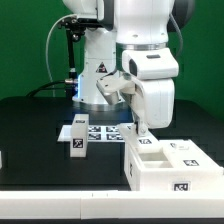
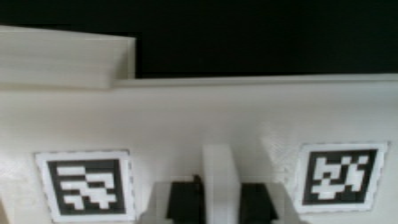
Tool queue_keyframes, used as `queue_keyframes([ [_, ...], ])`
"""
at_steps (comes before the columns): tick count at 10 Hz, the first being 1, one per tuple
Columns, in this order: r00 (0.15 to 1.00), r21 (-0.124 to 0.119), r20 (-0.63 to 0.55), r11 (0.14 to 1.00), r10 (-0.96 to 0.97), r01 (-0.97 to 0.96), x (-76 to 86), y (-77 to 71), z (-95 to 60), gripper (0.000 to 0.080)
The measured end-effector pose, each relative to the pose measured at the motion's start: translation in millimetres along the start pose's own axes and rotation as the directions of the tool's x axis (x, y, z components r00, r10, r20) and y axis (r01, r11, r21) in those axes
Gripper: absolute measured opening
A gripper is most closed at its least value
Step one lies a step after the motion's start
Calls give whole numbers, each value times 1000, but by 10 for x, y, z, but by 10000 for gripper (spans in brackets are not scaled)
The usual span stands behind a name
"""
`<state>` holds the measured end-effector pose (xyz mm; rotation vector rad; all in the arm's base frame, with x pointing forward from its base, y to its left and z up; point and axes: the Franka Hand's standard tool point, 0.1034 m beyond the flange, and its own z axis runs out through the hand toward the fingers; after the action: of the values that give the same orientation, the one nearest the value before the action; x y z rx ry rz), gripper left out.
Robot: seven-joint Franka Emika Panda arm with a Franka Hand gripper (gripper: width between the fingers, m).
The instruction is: Assemble cabinet
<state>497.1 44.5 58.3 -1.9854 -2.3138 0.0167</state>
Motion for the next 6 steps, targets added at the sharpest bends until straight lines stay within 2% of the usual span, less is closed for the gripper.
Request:
queue_keyframes([
  [2,1000,-2,-1,1000,8,-8,10,31,-9,67],
  [5,998,2,-12,998,64,-64,34,298,-10,67],
  [6,997,-6,-17,997,79,-79,28,428,-15,67],
])
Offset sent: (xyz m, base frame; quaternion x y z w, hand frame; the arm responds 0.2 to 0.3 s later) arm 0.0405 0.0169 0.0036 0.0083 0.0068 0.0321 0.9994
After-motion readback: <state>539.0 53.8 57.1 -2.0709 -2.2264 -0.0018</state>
